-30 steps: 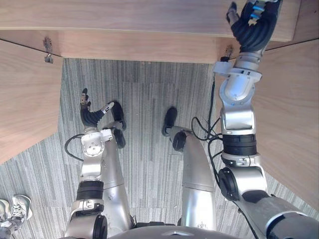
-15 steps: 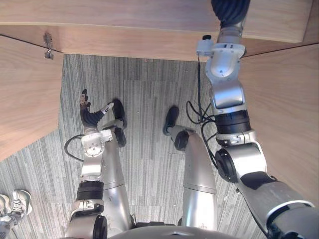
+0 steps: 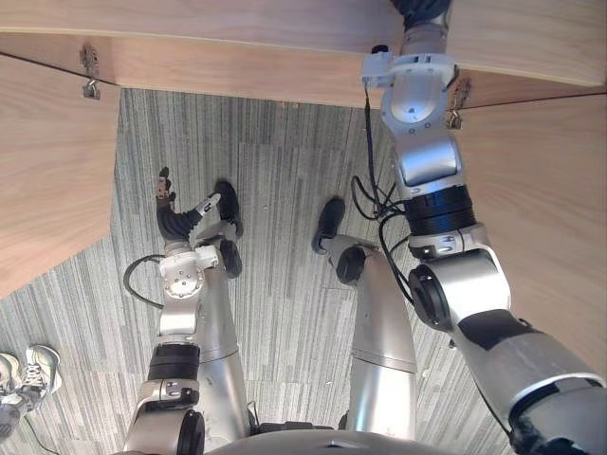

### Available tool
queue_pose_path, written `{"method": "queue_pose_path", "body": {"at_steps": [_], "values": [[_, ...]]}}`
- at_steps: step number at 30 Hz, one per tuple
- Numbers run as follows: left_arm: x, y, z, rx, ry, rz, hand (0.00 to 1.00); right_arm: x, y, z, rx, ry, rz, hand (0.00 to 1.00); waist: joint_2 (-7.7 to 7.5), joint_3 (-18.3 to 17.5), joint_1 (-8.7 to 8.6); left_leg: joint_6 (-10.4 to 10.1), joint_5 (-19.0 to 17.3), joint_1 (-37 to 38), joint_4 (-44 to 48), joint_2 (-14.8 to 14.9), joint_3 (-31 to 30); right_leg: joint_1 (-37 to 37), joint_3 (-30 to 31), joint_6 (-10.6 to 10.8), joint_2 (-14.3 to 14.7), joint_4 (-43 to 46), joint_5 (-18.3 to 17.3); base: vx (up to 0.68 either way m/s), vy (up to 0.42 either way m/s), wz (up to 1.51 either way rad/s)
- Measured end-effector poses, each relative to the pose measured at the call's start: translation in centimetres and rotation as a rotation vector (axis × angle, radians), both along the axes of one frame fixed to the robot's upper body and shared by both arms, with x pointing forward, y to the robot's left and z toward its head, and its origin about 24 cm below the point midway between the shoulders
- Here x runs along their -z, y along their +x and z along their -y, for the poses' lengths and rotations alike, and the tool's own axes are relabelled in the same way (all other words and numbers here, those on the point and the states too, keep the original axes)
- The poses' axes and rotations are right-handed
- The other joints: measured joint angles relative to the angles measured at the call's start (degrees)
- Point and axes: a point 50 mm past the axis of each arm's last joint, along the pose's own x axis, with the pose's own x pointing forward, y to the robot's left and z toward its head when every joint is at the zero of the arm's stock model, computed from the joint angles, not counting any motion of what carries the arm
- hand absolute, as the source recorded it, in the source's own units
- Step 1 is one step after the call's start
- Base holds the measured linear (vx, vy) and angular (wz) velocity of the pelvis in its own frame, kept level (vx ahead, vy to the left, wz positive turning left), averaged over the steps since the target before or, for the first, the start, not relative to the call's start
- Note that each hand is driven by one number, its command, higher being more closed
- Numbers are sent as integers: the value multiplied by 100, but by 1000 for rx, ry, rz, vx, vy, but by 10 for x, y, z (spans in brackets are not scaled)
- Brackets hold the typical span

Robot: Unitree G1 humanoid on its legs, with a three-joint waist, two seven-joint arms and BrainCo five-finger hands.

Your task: Walk over to the cabinet, pick up the folder, carry it to the office cabinet, place the folder inside the office cabinet, then close the office cabinet door

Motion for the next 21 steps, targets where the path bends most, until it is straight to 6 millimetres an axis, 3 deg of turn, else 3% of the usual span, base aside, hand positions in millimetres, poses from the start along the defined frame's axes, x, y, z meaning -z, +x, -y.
{"method": "queue_pose_path", "body": {"at_steps": [7,21], "values": [[0,0,1,8,-32,10,0,-14,1,16,24,10,13,100,0,2,-6,-13,64,-8,-129,-65,-25,-1,-56,-3,-54,-30,-4,-4,-4,6],[-1,0,0,8,-53,18,0,-13,1,38,-7,90,-6,100,0,2,-32,-3,174,0,-199,-107,-100,95,-183,-44,-109,-90,25,-7,-5,3]]}}
